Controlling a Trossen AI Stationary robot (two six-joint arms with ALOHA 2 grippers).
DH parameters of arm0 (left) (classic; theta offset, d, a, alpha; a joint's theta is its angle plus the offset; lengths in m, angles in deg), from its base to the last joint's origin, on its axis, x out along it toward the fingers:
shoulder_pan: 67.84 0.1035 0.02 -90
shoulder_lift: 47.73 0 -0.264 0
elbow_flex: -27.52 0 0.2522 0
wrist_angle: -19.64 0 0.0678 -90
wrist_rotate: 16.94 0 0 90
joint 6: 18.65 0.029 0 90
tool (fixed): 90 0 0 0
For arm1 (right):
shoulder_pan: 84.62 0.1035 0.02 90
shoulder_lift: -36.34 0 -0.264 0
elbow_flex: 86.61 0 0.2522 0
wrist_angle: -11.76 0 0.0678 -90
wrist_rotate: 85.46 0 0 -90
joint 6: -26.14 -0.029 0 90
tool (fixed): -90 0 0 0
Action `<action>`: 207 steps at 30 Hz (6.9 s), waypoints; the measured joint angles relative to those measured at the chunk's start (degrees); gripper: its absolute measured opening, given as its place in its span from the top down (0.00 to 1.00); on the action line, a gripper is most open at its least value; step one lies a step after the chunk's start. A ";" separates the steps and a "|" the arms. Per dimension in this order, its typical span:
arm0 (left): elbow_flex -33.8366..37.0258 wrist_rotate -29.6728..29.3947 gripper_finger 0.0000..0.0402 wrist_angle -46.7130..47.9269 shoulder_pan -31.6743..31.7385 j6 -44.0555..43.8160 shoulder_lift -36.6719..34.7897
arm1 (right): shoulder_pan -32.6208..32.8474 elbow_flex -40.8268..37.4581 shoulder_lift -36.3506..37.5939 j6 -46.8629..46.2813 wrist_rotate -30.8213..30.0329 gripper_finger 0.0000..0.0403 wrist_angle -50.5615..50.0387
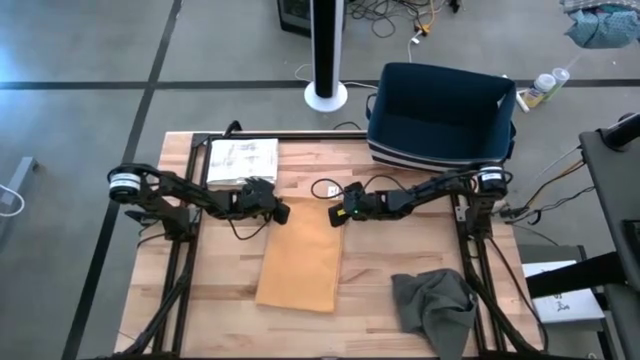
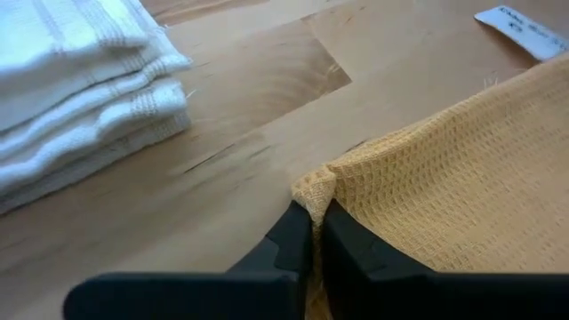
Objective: Fold towel
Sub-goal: Fold the yellow towel
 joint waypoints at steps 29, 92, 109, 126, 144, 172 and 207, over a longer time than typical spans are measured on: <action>0.33 0.97 1.00 20.34 0.33 23.71 -49.28 | -7.37 19.70 7.13 44.82 1.12 0.98 -6.98; -4.21 29.14 1.00 33.43 3.51 36.21 -35.86 | 0.02 11.56 8.52 60.79 9.53 0.98 -8.86; 6.77 39.32 1.00 17.34 2.14 31.36 -35.96 | 3.21 8.72 4.27 48.83 14.45 0.98 -6.00; 6.84 41.58 1.00 10.40 1.42 35.76 -35.41 | 3.96 8.90 8.66 47.33 15.06 0.98 -16.16; 6.82 41.10 1.00 0.86 1.40 38.49 -15.27 | 3.66 8.30 -1.04 48.04 17.16 0.98 -13.27; -0.26 33.71 1.00 22.43 7.51 39.47 -40.53 | -3.01 25.14 3.83 65.17 14.40 0.98 -29.36; -1.32 25.56 1.00 16.05 4.52 34.42 -20.49 | -3.51 16.87 3.96 67.02 15.50 0.98 -24.11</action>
